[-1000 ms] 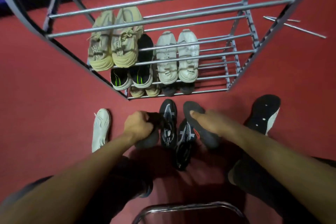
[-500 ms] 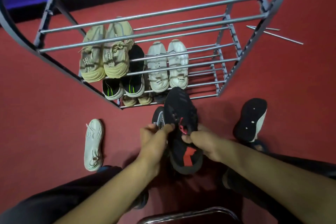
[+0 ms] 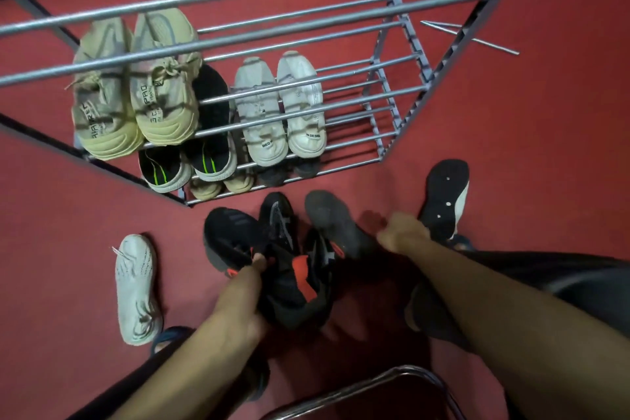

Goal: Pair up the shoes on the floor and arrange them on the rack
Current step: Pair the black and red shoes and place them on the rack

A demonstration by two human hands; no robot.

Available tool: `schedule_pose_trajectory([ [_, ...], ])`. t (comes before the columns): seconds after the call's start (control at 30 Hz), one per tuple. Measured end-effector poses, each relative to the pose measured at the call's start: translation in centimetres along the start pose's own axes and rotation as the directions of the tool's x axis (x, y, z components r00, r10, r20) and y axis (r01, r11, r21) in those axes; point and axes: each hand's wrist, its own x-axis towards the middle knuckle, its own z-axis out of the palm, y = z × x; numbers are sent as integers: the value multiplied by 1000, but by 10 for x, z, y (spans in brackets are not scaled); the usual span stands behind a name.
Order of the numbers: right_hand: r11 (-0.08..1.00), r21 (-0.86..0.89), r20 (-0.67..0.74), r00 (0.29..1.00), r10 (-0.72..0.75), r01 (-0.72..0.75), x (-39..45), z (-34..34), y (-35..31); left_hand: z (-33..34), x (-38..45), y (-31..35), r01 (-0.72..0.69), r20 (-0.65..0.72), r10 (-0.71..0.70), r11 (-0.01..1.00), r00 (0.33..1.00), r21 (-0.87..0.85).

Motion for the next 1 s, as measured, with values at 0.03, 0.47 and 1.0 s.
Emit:
schedule_pose_trajectory([
  [0.03, 998, -67, 28, 999, -19, 21, 5, 20, 4, -3, 0, -1, 30, 8, -30, 999, 1000, 13],
  [0.47, 870, 486, 119, 992, 34, -88, 26, 116, 11, -5, 9, 14, 120, 61, -120, 993, 991, 7],
  [1.0, 668, 674, 572, 795, -203, -315, -101, 27, 10, 2, -26, -2, -70, 170, 52, 992, 984, 102],
])
